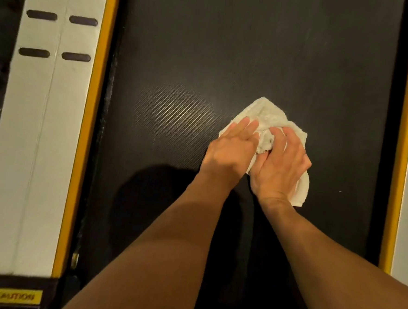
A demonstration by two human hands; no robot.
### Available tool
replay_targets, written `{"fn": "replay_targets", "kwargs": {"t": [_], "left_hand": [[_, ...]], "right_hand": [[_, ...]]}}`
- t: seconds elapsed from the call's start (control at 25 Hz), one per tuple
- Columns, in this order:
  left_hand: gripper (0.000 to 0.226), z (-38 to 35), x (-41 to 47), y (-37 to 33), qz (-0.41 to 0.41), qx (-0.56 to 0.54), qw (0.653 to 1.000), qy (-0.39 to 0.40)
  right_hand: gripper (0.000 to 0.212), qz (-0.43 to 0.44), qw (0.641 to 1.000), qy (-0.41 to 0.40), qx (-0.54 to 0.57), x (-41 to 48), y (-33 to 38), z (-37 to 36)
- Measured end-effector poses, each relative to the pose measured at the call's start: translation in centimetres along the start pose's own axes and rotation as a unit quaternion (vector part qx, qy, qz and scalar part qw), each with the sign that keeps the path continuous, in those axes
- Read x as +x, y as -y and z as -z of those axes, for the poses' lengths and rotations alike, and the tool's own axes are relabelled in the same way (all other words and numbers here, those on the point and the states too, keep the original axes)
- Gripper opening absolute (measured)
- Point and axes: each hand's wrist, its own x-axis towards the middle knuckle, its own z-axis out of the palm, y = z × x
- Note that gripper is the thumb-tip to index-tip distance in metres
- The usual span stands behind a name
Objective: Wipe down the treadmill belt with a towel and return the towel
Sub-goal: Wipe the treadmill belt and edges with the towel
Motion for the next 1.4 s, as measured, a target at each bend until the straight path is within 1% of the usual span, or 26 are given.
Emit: {"fn": "replay_targets", "kwargs": {"t": [0.12,0.32,0.4,0.48,0.6,0.68,0.76,0.84,0.88,0.96,1.04,1.12,1.16,1.2,1.24,1.28,1.32,1.36,1.4], "left_hand": [[0.044,-0.7,0.2,0.0,-0.006,-0.009,0.999,-0.033],[0.038,-1.0,-0.7,-1.0,0.016,-0.007,0.991,-0.13],[0.037,-0.8,-1.2,-1.6,0.01,0.01,0.99,-0.143],[0.033,-0.9,-2.1,-2.3,0.031,0.023,0.988,-0.15],[0.036,-1.5,-4.9,-2.0,0.059,0.025,0.983,-0.173],[0.041,-2.1,-7.1,-1.2,0.064,0.04,0.983,-0.168],[0.043,-2.3,-8.7,-1.1,0.065,0.072,0.986,-0.135],[0.04,-1.7,-8.6,-0.6,0.06,0.082,0.987,-0.125],[0.04,-1.1,-8.5,0.1,0.074,0.075,0.986,-0.131],[0.04,0.3,-9.1,2.2,0.123,0.071,0.979,-0.145],[0.038,0.5,-11.0,4.3,0.147,0.1,0.973,-0.149],[0.044,-0.1,-13.2,4.5,0.145,0.116,0.976,-0.114],[0.046,-0.5,-13.8,4.2,0.143,0.114,0.979,-0.092],[0.047,-0.7,-14.1,4.3,0.138,0.111,0.981,-0.082],[0.044,-0.6,-13.9,4.8,0.129,0.109,0.982,-0.081],[0.042,-0.2,-13.7,5.4,0.115,0.111,0.984,-0.084],[0.042,0.3,-13.5,6.2,0.097,0.12,0.985,-0.082],[0.045,0.7,-13.4,7.1,0.087,0.13,0.984,-0.082],[0.048,0.8,-13.4,7.7,0.094,0.129,0.983,-0.085]], "right_hand": [[0.038,0.005,1.0,-0.009,0.01,0.2,-0.3,0.0],[0.041,0.021,0.999,-0.019,0.023,0.1,-0.4,-0.2],[0.041,0.022,0.999,-0.016,0.037,0.1,-0.8,0.1],[0.042,0.031,0.998,-0.003,0.052,-0.1,-0.8,0.3],[0.041,0.082,0.993,0.021,0.077,-1.5,-0.3,0.6],[0.04,0.104,0.986,0.033,0.125,-2.9,-0.1,0.9],[0.039,0.079,0.976,0.039,0.198,-3.3,0.2,1.4],[0.037,0.052,0.97,0.037,0.234,-3.0,1.9,1.5],[0.038,0.056,0.97,0.044,0.234,-2.8,3.4,1.2],[0.043,0.078,0.964,0.084,0.239,-3.2,6.8,1.0],[0.046,0.106,0.956,0.112,0.249,-4.4,8.4,1.1],[0.047,0.153,0.953,0.132,0.225,-5.2,7.8,1.5],[0.048,0.186,0.953,0.138,0.196,-5.3,7.3,1.8],[0.046,0.196,0.952,0.147,0.182,-5.1,7.4,2.1],[0.041,0.163,0.952,0.167,0.2,-4.7,7.9,2.2],[0.033,0.081,0.947,0.182,0.253,-4.3,8.8,2.3],[0.026,-0.013,0.927,0.2,0.316,-4.1,10.0,2.6],[0.023,-0.047,0.922,0.197,0.331,-4.3,10.9,2.8],[0.025,-0.007,0.935,0.188,0.302,-4.8,11.3,2.7]]}}
